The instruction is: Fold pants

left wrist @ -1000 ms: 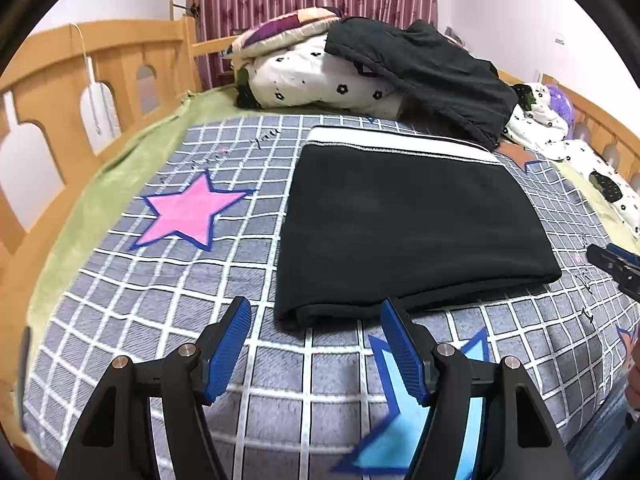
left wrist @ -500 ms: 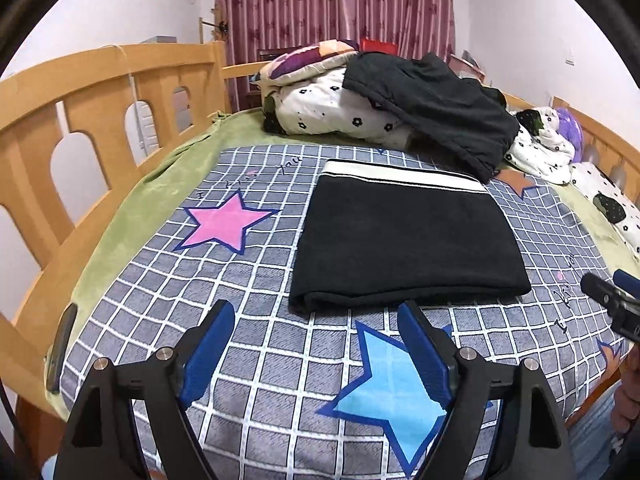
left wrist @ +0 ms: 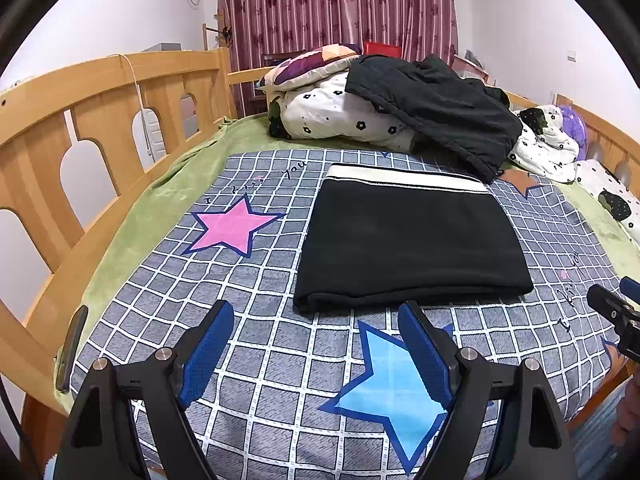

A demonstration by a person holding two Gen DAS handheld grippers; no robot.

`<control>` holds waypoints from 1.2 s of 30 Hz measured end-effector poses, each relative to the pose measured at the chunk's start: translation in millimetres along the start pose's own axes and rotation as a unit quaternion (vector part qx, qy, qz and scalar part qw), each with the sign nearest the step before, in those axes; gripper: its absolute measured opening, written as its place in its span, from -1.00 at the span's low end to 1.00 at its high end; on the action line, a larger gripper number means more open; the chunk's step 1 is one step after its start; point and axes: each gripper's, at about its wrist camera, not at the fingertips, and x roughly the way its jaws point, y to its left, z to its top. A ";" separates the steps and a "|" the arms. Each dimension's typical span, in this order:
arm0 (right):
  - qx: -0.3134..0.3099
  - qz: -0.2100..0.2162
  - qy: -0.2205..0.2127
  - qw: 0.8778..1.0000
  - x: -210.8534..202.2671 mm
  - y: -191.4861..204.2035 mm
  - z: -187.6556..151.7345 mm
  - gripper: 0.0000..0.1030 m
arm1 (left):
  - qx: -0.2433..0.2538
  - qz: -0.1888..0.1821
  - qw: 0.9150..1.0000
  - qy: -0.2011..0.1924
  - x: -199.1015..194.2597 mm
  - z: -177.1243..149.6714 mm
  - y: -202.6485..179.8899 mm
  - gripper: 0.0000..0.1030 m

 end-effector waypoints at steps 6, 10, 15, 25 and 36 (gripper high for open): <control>0.005 0.003 -0.002 1.000 -0.8 -1.1 0.7 0.90 | 0.004 0.004 1.000 0.001 1.1 -0.4 -3.1 0.62; 0.003 0.002 0.001 1.000 0.6 -1.5 -0.1 0.90 | 0.003 0.004 1.000 0.006 3.4 -0.9 -3.6 0.62; 0.000 0.002 -0.001 1.000 -0.3 -1.4 -0.3 0.90 | 0.005 0.002 1.000 0.003 2.0 -1.4 -3.5 0.63; -0.006 0.001 -0.001 1.000 0.3 0.8 -0.9 0.90 | 0.007 0.002 1.000 0.003 1.8 -1.7 -4.3 0.63; -0.009 0.001 0.000 1.000 0.5 1.1 -2.3 0.90 | 0.008 0.003 1.000 0.003 0.7 -1.8 -4.3 0.63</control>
